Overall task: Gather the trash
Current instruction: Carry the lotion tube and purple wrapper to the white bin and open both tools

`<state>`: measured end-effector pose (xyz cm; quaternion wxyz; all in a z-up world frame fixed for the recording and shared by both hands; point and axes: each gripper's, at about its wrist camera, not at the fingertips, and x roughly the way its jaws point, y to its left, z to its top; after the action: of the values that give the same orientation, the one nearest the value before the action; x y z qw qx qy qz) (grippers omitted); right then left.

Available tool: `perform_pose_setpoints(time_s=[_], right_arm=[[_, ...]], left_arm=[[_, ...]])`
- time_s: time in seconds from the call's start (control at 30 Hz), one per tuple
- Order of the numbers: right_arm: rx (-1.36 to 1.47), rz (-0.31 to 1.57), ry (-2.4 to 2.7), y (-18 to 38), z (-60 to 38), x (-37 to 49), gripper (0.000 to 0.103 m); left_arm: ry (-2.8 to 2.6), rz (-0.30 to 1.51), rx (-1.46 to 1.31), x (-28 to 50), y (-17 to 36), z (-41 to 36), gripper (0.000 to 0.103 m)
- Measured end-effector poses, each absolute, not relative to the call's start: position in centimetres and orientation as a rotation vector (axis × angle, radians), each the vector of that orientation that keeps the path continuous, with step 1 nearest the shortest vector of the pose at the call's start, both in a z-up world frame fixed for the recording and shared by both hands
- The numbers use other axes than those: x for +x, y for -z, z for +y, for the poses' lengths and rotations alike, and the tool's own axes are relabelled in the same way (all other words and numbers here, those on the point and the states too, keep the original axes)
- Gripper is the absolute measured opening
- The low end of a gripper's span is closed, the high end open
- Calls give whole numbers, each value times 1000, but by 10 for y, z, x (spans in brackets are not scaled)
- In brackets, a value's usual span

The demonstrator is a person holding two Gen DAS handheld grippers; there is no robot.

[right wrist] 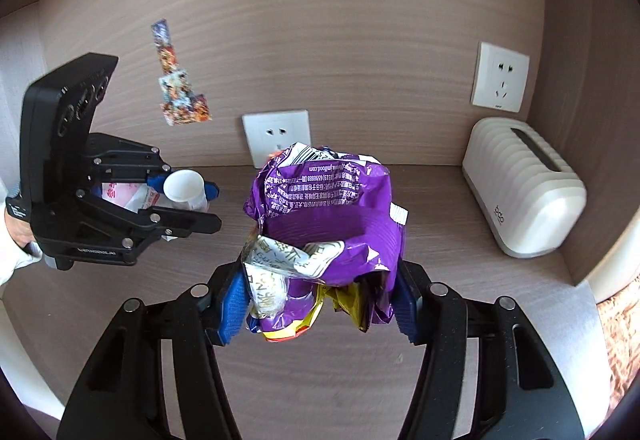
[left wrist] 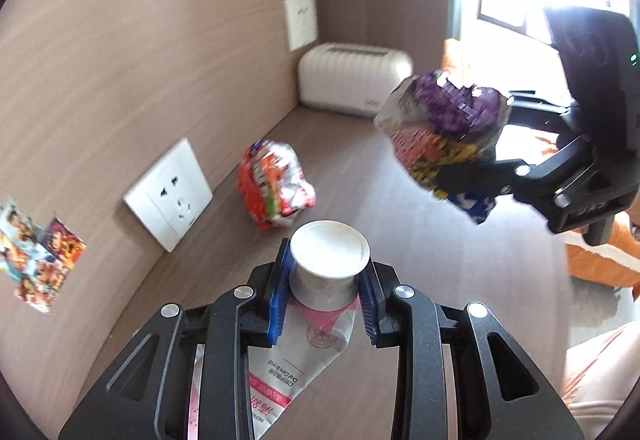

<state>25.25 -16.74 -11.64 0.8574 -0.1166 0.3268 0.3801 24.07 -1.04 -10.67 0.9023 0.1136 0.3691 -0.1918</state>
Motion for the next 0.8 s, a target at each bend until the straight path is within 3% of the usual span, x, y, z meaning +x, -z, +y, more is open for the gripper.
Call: perform_pose_setpoints(time_s=[0.43, 0.8], right_arm=[[-239, 637, -641, 80, -217, 124, 60], [-174, 715, -436, 82, -298, 50, 60]], left_arm=[[591, 693, 362, 147, 84, -71, 30], [852, 675, 429, 91, 87, -157, 30]])
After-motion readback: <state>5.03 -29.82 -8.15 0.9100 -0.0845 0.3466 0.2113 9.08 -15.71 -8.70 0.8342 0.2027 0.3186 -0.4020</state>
